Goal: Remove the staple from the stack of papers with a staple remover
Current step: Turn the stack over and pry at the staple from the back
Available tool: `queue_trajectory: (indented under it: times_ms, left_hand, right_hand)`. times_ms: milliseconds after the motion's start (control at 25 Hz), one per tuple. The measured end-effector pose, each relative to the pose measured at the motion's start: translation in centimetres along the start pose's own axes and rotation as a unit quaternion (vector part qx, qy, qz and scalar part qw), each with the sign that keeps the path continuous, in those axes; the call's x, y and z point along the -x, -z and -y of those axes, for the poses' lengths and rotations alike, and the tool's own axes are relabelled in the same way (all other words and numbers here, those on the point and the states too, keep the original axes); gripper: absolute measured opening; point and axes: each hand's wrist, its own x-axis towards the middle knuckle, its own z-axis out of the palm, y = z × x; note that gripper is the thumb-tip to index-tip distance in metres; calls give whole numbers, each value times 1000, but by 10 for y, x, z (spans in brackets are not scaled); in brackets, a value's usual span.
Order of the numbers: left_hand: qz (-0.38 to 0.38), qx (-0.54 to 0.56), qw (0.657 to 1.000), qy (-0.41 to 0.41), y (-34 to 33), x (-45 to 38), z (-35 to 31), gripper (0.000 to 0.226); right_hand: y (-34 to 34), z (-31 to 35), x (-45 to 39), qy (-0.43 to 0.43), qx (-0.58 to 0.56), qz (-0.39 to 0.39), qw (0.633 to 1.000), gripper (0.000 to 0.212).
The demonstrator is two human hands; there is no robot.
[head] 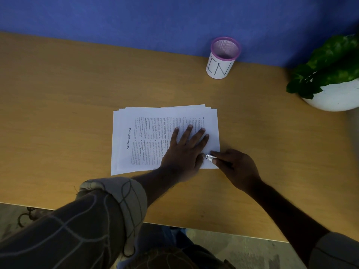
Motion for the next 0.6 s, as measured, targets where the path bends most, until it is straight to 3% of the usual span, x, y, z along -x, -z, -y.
queue_trajectory:
  times_ms: [280, 600]
  left_hand:
    - [9, -3, 1000, 2, 1, 0, 0, 61]
    - [11, 0, 1000, 4, 0, -1, 0, 60]
  right_hand:
    - [-12, 19, 11, -19, 53, -66, 996, 35]
    - [-15, 14, 10, -113, -52, -81, 989, 32]
